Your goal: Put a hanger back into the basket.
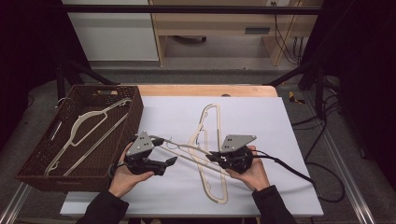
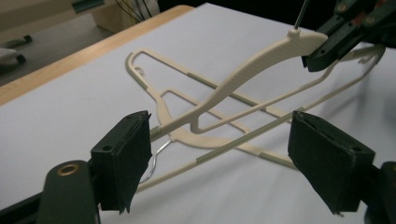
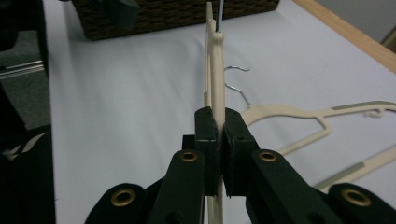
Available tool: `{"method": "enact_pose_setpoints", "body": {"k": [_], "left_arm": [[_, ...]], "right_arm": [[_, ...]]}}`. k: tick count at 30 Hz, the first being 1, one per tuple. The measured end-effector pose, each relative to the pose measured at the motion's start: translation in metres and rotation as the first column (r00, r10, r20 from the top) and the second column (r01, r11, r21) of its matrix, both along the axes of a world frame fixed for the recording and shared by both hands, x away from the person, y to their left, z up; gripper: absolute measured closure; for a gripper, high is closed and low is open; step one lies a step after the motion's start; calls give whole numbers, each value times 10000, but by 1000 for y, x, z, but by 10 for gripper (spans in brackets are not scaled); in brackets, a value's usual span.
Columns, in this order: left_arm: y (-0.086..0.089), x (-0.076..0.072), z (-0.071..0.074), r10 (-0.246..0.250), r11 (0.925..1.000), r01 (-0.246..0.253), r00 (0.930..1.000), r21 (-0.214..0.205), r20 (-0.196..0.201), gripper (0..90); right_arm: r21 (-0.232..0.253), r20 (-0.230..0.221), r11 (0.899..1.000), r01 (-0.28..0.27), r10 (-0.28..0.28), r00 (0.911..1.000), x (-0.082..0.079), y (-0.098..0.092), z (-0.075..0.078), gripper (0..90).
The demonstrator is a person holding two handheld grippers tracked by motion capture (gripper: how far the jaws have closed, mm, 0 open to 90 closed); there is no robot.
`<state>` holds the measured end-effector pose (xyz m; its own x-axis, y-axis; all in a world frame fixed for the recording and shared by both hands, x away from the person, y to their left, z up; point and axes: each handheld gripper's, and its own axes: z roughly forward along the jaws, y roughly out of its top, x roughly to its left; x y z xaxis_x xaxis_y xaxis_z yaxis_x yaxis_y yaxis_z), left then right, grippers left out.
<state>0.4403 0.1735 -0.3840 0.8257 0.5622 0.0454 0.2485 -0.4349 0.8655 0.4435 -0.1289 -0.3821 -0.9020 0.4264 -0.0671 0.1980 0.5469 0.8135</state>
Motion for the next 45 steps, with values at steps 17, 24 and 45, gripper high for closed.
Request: {"method": "enact_pose_setpoints", "body": {"k": [17,24,45], "left_arm": [[-12,1,-9,-1381,9853,1421,9893,944,-476,606],[-12,-1,-9,-1749,9751,1804,9832,1288,-526,716],[-21,-20,1,-1330,9880,1384,9880,679,-787,868]], "right_arm": [[46,-559,9886,-1508,1508,9870,-12,16,1,868],[166,-637,9872,-1584,1591,9852,-9,16,2,858],[670,891,9957,646,-705,9935,-5,6,16,472]]}}
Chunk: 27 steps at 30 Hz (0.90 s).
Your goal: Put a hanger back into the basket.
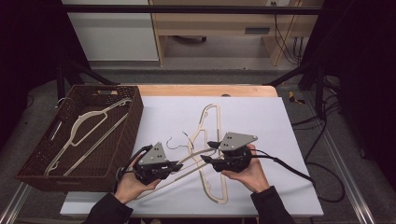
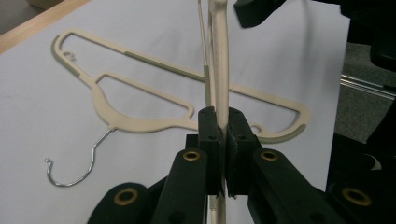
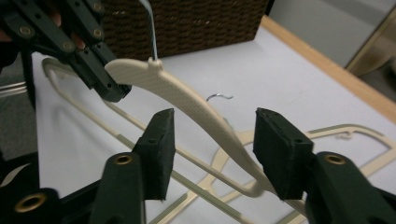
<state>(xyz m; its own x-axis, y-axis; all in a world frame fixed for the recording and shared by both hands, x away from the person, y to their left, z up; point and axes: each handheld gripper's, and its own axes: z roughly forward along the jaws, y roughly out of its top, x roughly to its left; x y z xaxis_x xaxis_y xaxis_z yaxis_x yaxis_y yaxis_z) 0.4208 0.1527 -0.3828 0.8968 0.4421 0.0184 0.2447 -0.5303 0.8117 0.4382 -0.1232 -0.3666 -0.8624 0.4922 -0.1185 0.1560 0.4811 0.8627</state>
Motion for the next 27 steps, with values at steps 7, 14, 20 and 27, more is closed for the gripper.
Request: {"method": "enact_pose_setpoints", "body": {"k": [7,14,20,27], "left_arm": [[-1,3,-2,973,9952,-972,9952,85,-120,868],[-10,0,-3,1021,9945,-1016,9946,263,-193,868],[-15,-3,-5,603,9975,-594,9980,394,-212,868],[-14,-4,-5,124,9996,-118,9996,247,-237,868]], "right_arm": [[1280,413,9904,515,-572,9975,-9,-6,14,472],[2045,318,9785,251,-323,9990,-9,7,24,549],[2237,460,9745,-157,55,9989,-8,19,33,787],[2086,319,9744,-843,793,9963,-8,13,37,887]]}}
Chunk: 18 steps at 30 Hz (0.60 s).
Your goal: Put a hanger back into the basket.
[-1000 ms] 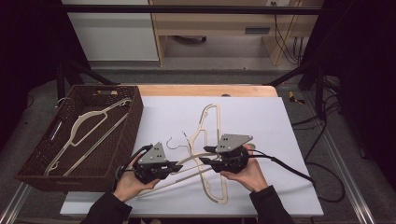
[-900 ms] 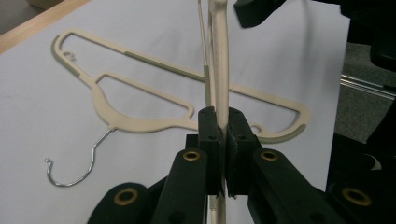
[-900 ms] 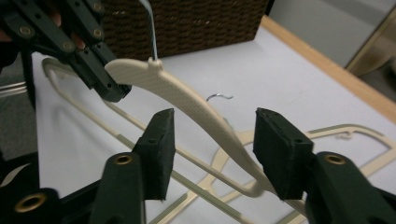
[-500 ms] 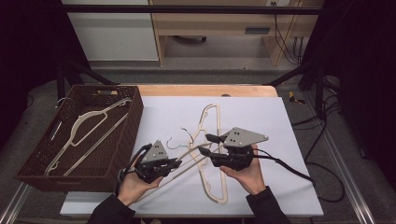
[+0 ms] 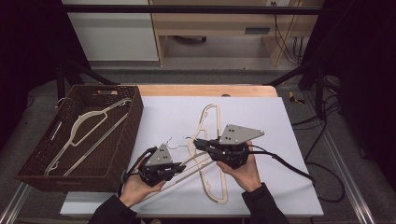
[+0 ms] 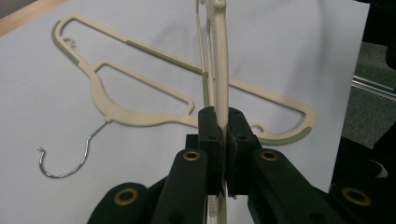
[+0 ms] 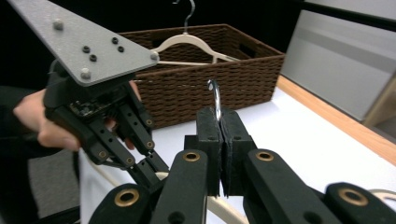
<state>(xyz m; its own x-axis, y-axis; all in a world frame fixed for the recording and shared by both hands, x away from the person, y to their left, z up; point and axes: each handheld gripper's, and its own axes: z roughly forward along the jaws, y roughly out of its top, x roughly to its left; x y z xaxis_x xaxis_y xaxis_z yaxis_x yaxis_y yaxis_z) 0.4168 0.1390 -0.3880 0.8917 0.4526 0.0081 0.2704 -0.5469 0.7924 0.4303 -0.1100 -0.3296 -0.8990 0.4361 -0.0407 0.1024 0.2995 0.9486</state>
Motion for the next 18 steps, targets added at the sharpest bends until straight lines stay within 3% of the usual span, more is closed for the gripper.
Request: {"method": "enact_pose_setpoints", "body": {"k": [6,9,12,14,18], "left_arm": [[1,0,0,-131,9999,131,9999,-54,-17,868],[1,0,0,87,10000,-88,9999,-30,-79,868],[3,2,0,494,9988,-494,9987,-9,-131,868],[5,4,0,767,9970,-768,9969,-71,-176,868],[7,5,0,982,9951,-983,9950,-84,-189,868]], "right_arm": [[37,-302,9996,-276,277,9992,5,-6,2,880],[-148,-41,9995,264,-265,9996,4,-5,0,709],[-240,54,9990,368,-367,9993,0,-6,-1,703],[-218,205,9985,493,-489,9986,-4,-6,-1,714],[-140,309,9983,558,-554,9980,-10,-6,-1,900]]}}
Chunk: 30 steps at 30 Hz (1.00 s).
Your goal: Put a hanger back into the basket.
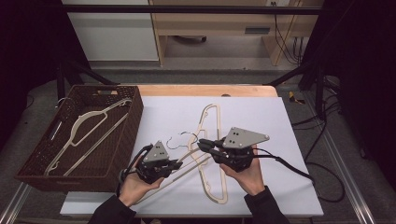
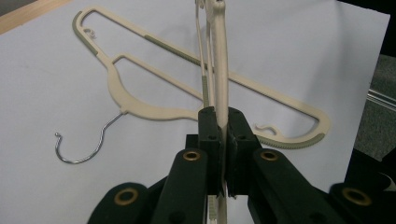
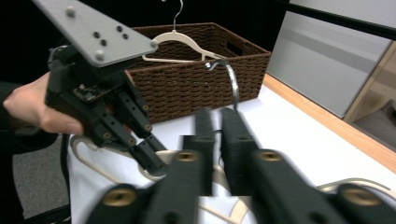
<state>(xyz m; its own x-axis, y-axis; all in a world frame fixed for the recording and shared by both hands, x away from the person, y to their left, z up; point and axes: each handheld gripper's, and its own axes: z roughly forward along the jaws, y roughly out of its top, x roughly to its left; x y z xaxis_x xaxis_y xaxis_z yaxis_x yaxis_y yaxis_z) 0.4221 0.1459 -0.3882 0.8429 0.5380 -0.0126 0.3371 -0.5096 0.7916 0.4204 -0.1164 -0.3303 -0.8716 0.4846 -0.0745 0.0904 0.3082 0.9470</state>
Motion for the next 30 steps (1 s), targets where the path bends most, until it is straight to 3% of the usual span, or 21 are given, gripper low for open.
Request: {"method": "enact_pose_setpoints", "body": {"k": [1,2,4,6,11,30], "left_arm": [[0,0,0,-27,10000,27,10000,45,13,868],[-1,-1,0,-92,10000,92,10000,16,-9,868],[-3,-2,0,-233,9997,233,9997,36,21,868],[-3,-3,1,-254,9997,254,9997,49,62,868],[-2,-2,0,-223,9997,223,9997,30,28,868],[-4,-6,2,-432,9991,433,9990,-52,79,868]], "right_arm": [[20,-36,10000,-39,39,10000,0,1,-1,900],[-70,-371,9998,-168,166,9992,3,4,-3,900],[-159,-400,9998,-84,77,9992,4,5,-4,900],[-332,-364,9992,214,-226,9991,8,7,-8,900],[-245,-328,9991,350,-358,9988,8,5,-6,900],[-208,-327,9987,469,-476,9983,11,0,-5,900]]}}
